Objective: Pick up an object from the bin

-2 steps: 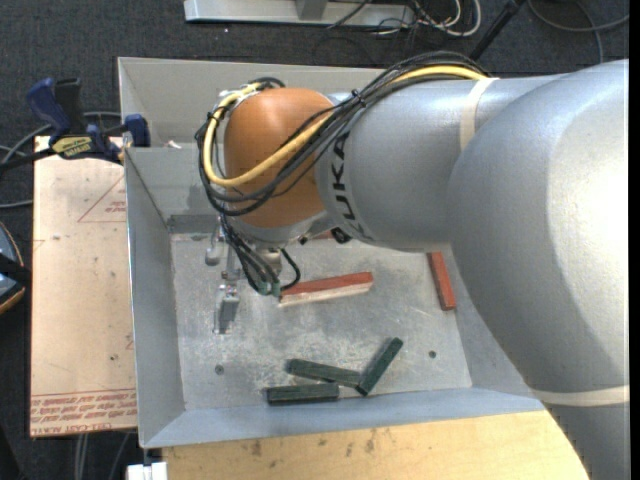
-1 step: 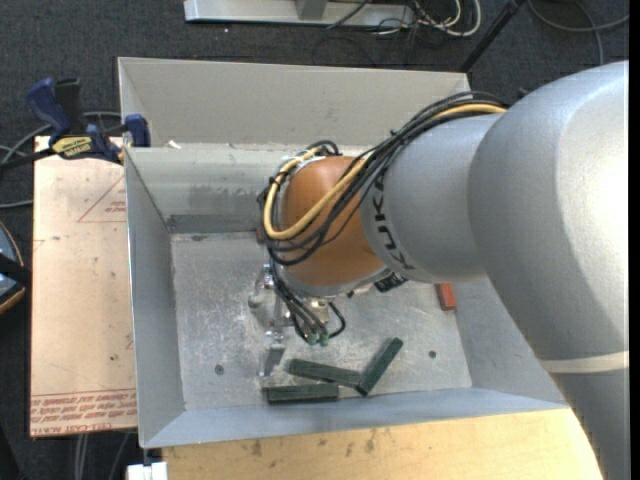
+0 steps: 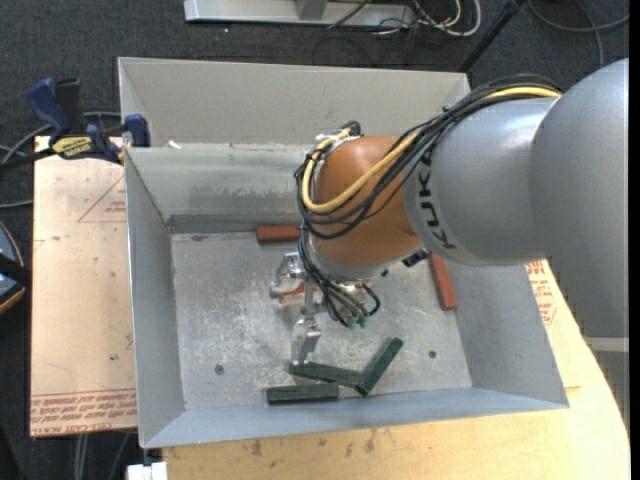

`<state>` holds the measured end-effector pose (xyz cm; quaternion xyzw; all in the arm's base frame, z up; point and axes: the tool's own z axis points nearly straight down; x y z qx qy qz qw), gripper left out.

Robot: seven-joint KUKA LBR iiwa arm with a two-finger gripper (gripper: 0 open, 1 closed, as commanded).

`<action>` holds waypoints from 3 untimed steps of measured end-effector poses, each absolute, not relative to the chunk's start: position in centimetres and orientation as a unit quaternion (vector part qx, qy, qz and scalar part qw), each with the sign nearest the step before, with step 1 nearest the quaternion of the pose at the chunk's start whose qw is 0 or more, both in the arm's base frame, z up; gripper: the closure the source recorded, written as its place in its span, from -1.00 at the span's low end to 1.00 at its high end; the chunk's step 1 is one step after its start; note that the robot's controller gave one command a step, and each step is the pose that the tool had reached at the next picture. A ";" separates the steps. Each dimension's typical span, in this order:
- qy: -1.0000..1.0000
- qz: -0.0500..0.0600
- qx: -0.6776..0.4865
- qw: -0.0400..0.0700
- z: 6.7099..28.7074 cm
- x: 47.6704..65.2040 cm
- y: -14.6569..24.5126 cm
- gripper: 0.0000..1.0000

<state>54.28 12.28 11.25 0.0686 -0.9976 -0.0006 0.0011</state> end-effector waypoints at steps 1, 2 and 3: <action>-1.000 -0.001 0.012 -0.001 11.1 51.2 10.4 -1.00; -0.994 -0.004 0.112 0.004 8.4 58.1 7.0 -1.00; -0.999 -0.002 0.037 -0.015 7.9 50.4 8.5 1.00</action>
Offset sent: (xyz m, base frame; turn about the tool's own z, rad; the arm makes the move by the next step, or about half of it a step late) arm 0.0543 -0.0677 -0.0425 -0.1098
